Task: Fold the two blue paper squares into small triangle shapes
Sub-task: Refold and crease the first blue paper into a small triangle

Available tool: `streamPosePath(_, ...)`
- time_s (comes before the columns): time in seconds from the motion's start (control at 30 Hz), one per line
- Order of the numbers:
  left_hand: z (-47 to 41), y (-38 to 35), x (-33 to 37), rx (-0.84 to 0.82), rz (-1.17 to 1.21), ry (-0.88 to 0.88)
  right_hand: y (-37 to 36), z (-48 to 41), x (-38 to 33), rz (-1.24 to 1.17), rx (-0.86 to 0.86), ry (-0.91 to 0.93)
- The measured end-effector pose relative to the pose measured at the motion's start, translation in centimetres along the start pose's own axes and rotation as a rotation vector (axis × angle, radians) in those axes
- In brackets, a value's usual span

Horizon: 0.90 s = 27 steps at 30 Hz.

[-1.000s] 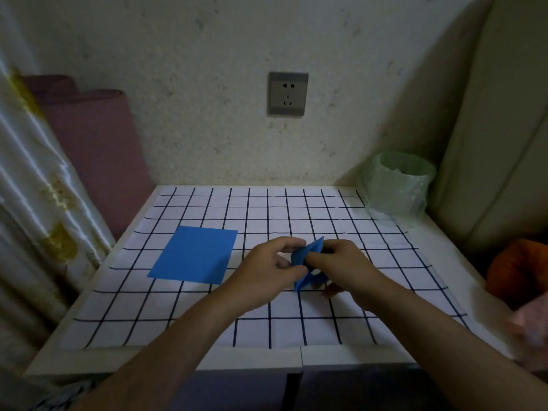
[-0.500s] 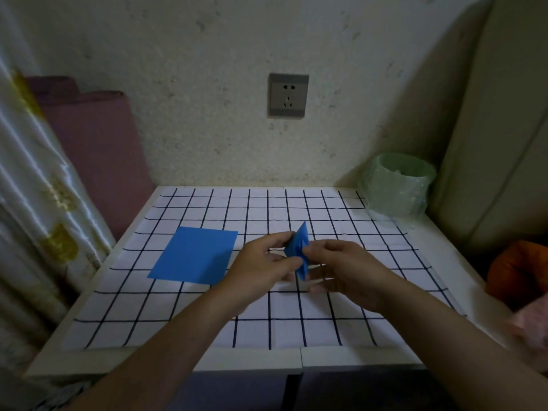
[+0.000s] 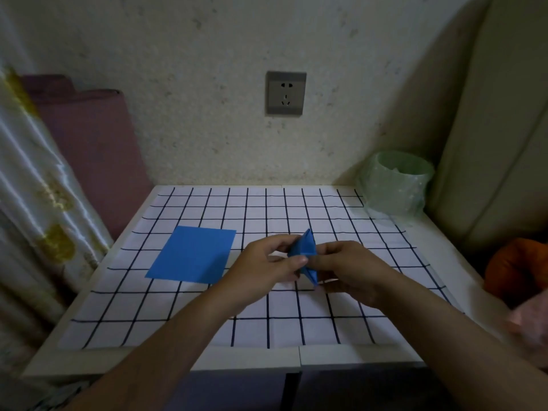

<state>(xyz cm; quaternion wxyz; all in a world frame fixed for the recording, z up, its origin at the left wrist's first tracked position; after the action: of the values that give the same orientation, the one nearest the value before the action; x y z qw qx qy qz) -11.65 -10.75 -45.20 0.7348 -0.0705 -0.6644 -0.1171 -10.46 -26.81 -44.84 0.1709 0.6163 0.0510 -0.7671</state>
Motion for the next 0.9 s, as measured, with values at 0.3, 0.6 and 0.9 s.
streamPosePath(0.3,0.0,0.2,0.1,-0.015,-0.078,0.006,-0.5,0.2,-0.2,0.188,-0.028,-0.008)
streamPosePath(0.6,0.0,0.7,0.1,0.151,0.142,0.03,-0.8,0.6,-0.5,-0.144,-0.169,-0.036)
streamPosePath(0.9,0.0,0.9,0.0,0.148,-0.07,0.019,-0.4,0.5,-1.1,0.185,-0.032,0.145)
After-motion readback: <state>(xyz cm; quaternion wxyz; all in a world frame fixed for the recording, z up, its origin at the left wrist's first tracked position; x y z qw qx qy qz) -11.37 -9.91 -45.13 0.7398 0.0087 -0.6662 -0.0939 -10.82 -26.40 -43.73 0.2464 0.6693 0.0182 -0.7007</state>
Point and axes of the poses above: each hand's wrist, its own z-axis away from the middle knuckle, its own y-axis out of the back of the hand, x = y × z, the point moved 5 cm from there along -z, towards the middle knuckle, and after that the axes turned 8 degrees about y, right-handed, at the moved point
